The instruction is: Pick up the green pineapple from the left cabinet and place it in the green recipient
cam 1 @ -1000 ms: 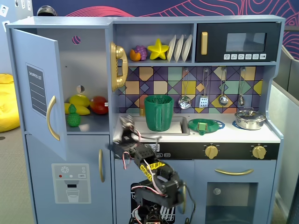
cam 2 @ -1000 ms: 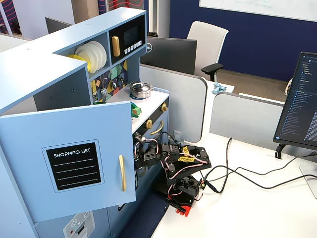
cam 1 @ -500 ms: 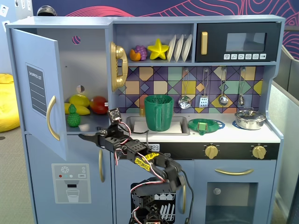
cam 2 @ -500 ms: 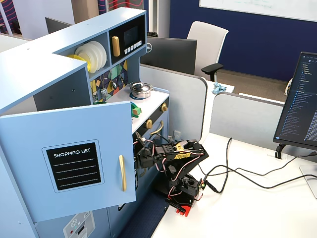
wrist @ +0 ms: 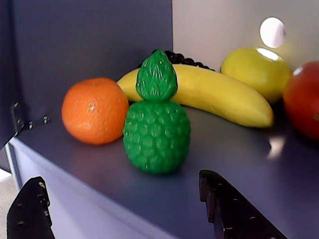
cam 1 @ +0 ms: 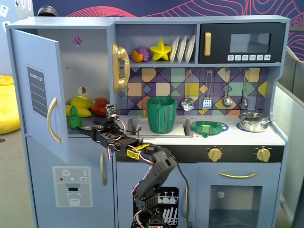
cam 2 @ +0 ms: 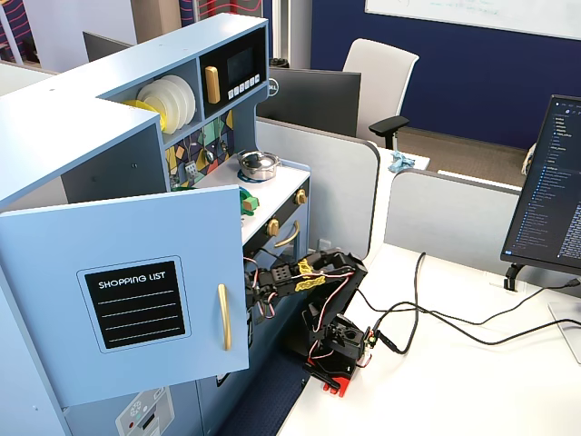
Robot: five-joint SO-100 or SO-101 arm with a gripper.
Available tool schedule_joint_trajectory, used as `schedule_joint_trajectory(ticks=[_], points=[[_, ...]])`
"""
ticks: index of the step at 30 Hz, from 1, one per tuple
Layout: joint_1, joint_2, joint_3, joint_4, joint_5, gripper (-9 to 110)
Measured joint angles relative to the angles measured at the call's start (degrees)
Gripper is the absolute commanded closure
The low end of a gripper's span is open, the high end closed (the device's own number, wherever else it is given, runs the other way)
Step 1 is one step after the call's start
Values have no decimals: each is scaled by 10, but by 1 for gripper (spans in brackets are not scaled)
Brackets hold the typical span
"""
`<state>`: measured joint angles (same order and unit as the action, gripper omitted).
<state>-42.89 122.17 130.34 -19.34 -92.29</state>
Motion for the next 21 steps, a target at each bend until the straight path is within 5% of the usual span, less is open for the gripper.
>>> schedule_joint_trajectory(ticks=[21], points=[[0,-221,-187,-33,-55,69]])
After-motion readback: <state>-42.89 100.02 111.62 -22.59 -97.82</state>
